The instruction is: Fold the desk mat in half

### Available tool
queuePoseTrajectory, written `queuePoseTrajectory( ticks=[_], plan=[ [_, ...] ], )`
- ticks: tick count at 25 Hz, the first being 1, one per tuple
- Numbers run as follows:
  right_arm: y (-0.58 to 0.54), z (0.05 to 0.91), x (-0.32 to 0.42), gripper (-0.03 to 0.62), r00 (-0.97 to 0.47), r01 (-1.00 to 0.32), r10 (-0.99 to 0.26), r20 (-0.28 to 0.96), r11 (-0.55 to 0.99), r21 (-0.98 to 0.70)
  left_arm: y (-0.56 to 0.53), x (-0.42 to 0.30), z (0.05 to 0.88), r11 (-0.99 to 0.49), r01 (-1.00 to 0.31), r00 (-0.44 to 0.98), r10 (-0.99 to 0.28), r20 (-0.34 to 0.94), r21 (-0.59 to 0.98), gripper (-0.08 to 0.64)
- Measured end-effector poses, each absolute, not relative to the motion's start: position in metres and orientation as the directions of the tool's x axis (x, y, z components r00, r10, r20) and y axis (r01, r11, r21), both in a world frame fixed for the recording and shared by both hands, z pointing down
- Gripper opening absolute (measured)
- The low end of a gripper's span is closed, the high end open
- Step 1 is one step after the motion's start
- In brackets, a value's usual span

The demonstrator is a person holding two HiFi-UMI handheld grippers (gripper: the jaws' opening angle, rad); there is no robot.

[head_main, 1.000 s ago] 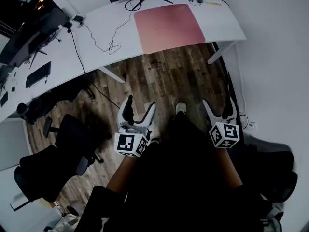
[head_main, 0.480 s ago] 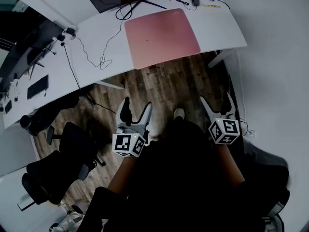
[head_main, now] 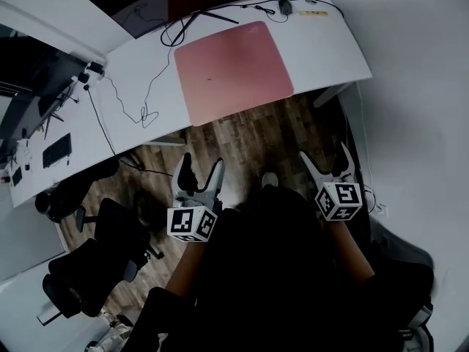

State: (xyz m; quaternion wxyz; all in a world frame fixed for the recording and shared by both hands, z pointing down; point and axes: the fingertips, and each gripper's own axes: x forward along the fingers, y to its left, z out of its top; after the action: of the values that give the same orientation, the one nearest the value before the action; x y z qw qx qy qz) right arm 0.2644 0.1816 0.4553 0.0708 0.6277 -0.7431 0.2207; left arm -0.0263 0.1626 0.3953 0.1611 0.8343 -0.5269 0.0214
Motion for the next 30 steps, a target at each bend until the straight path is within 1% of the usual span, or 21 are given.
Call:
queuePoseTrajectory(
  ticks=[4,9,17,24,30],
  plan=[
    [0.161,0.463,0.278,0.481,-0.215,-0.962,-0.895,0.39,0.125,-0.243,0.144,-0.018,0.396,-0.373,-0.894,0.425,-0.881,0.207,0.25,0.364],
    [0.142,0.45,0.289,0.48,-0.228,-0.958,-0.912,0.34,0.148,-0.246,0.13,-0.012,0.394,-0.376,-0.891,0.43,-0.879,0.208,0.254,0.364],
    [0.122,0.444,0.284,0.48,-0.235,-0.958,-0.904,0.357,0.153,-0.243,0.106,-0.022,0.39,-0.354,-0.896,0.408,-0.895,0.18,0.269,0.364],
    [0.093,0.456,0.262,0.48,-0.225,-0.959,-0.896,0.382,0.135,-0.249,0.067,-0.041,0.399,-0.37,-0.887,0.427,-0.886,0.184,0.278,0.364],
    [0.05,0.466,0.226,0.481,-0.259,-0.954,-0.868,0.423,0.162,-0.252,0.023,-0.061,0.409,-0.374,-0.88,0.44,-0.875,0.203,0.294,0.364]
  ],
)
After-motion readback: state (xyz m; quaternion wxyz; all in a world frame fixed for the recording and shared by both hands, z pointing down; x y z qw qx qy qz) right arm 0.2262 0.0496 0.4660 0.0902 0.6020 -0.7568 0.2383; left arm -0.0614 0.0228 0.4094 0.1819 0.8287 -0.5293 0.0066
